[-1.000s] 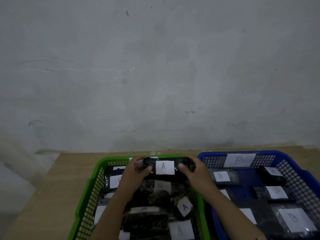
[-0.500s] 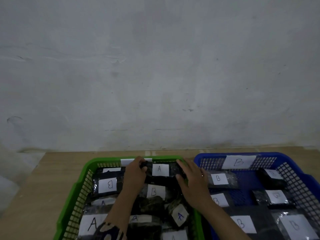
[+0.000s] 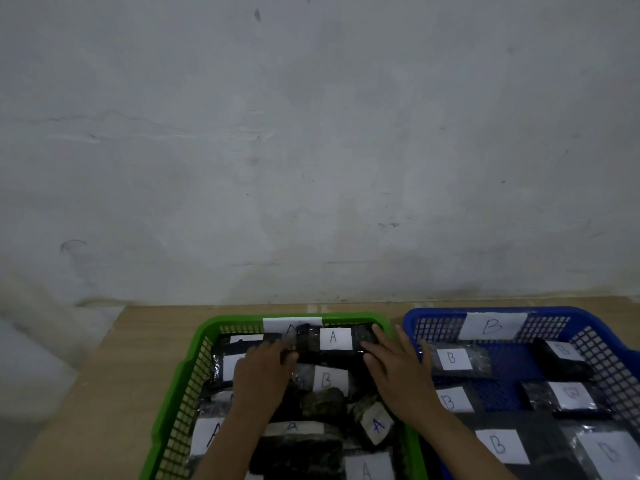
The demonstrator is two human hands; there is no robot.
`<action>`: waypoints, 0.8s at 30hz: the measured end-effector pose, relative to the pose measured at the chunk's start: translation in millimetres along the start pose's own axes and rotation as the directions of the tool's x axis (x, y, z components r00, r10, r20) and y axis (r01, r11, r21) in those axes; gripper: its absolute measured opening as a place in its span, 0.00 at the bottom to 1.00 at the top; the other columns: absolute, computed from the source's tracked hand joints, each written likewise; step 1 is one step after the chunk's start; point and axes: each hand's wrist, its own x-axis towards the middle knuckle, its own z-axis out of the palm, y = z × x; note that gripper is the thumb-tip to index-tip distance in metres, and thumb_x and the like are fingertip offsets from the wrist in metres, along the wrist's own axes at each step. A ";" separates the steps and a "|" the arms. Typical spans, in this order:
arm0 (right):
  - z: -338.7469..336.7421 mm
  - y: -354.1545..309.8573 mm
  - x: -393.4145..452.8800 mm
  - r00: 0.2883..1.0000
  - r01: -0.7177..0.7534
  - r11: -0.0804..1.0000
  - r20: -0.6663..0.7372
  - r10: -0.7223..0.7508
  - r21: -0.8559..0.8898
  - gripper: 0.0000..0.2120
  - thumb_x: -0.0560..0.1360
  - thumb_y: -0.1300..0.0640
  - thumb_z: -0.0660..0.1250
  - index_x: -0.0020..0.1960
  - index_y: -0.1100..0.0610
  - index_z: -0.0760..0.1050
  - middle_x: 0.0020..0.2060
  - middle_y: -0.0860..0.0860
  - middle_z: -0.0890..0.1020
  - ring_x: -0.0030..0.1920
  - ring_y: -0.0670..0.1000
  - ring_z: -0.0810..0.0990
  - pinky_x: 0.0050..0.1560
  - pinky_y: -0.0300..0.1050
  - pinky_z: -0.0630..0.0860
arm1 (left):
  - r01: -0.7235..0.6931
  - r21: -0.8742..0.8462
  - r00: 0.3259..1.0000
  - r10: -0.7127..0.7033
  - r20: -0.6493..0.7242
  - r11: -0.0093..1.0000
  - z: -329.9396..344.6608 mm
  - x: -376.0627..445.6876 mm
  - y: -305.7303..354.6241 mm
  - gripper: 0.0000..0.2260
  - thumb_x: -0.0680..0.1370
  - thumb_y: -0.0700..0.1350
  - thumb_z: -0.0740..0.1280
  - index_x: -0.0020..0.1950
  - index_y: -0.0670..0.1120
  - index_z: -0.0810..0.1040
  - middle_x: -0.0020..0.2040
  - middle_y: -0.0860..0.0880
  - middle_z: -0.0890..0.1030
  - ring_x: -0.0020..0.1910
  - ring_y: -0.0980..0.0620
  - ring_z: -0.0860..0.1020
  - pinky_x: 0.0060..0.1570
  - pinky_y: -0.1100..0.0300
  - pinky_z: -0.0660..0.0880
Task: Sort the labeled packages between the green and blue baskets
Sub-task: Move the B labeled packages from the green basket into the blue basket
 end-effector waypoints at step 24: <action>-5.2 -1.0 -42.7 0.998 0.020 0.997 0.064 -0.025 0.080 0.21 0.78 0.42 0.48 0.70 0.43 0.61 0.75 0.43 0.54 0.75 0.48 0.41 0.71 0.58 0.33 | 0.118 -0.740 0.963 -0.257 -0.076 0.662 -57.4 -36.6 -1.9 0.06 0.74 0.36 0.67 0.48 0.43 0.74 0.44 0.46 0.77 0.44 0.50 0.75 0.42 0.63 0.69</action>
